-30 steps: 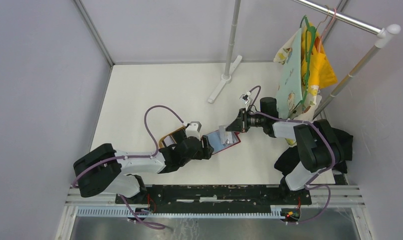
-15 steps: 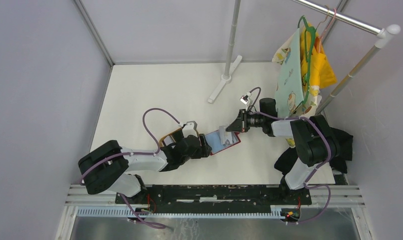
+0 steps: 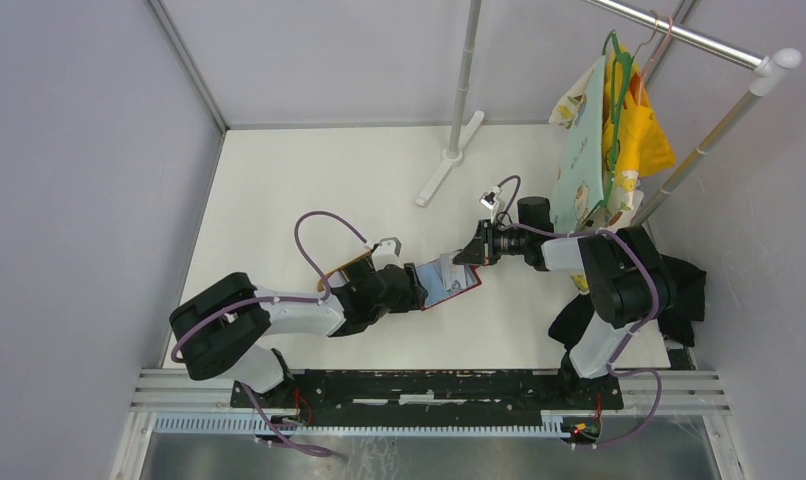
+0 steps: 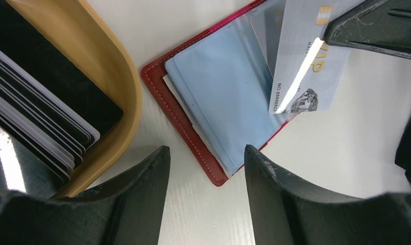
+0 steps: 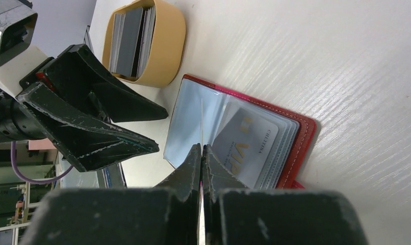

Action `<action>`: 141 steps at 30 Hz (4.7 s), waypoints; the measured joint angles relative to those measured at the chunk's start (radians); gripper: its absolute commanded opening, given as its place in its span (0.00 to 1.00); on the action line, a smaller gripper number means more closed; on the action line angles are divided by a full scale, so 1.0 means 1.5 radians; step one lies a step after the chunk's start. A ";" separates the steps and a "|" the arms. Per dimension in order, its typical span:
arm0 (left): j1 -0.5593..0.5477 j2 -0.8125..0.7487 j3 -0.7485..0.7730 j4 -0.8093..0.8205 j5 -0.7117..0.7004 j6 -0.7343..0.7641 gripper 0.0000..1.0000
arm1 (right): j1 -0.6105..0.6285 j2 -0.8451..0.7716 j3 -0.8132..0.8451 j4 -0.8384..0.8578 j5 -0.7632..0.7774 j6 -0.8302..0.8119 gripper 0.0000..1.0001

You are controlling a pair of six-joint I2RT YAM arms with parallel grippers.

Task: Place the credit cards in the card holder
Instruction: Insert the credit card into the card holder.

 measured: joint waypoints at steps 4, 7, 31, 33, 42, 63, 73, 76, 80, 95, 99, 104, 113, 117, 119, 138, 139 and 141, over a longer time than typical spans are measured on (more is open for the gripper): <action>0.000 0.013 0.013 -0.006 -0.001 0.000 0.57 | 0.000 0.000 0.005 -0.013 0.005 -0.016 0.00; 0.000 0.021 0.020 -0.006 -0.001 0.000 0.55 | 0.000 0.000 0.007 -0.023 0.011 -0.026 0.00; 0.001 0.067 0.061 -0.014 -0.002 0.001 0.43 | 0.017 0.014 0.020 -0.070 0.055 -0.039 0.00; 0.001 0.069 0.064 -0.018 -0.005 0.001 0.43 | 0.017 0.014 0.031 -0.096 0.078 -0.046 0.00; 0.001 0.076 0.077 -0.031 -0.012 0.002 0.42 | 0.037 0.015 0.070 -0.176 0.120 -0.077 0.03; 0.001 0.084 0.097 -0.058 -0.016 0.010 0.40 | 0.071 0.042 0.102 -0.219 0.124 -0.079 0.13; 0.002 0.081 0.098 -0.062 -0.010 0.016 0.46 | 0.085 0.057 0.113 -0.221 0.112 -0.076 0.17; 0.002 0.068 0.098 -0.082 0.002 0.022 0.47 | 0.086 0.060 0.113 -0.220 0.100 -0.072 0.20; 0.002 0.038 0.096 -0.110 0.007 0.023 0.47 | 0.088 0.069 0.113 -0.215 0.082 -0.060 0.21; -0.067 0.025 0.203 -0.145 0.022 0.035 0.29 | 0.088 0.074 0.113 -0.213 0.075 -0.056 0.21; -0.070 0.108 0.299 -0.165 0.014 0.036 0.19 | 0.088 0.074 0.113 -0.214 0.076 -0.057 0.21; -0.070 0.202 0.392 -0.207 0.002 0.036 0.14 | 0.088 0.075 0.115 -0.216 0.076 -0.059 0.20; -0.072 0.269 0.443 -0.274 -0.022 0.035 0.13 | 0.087 0.076 0.117 -0.219 0.076 -0.061 0.21; -0.077 0.289 0.479 -0.320 -0.050 0.034 0.13 | 0.087 0.079 0.121 -0.219 0.077 -0.062 0.21; -0.080 0.301 0.499 -0.346 -0.063 0.034 0.13 | 0.087 0.079 0.121 -0.218 0.079 -0.063 0.21; -0.094 0.334 0.533 -0.423 -0.142 0.007 0.18 | 0.092 0.086 0.129 -0.216 0.079 -0.064 0.20; -0.096 0.334 0.533 -0.424 -0.146 0.007 0.18 | 0.094 0.088 0.130 -0.217 0.077 -0.064 0.19; -0.099 0.334 0.533 -0.424 -0.154 0.007 0.19 | 0.096 0.089 0.132 -0.218 0.075 -0.069 0.19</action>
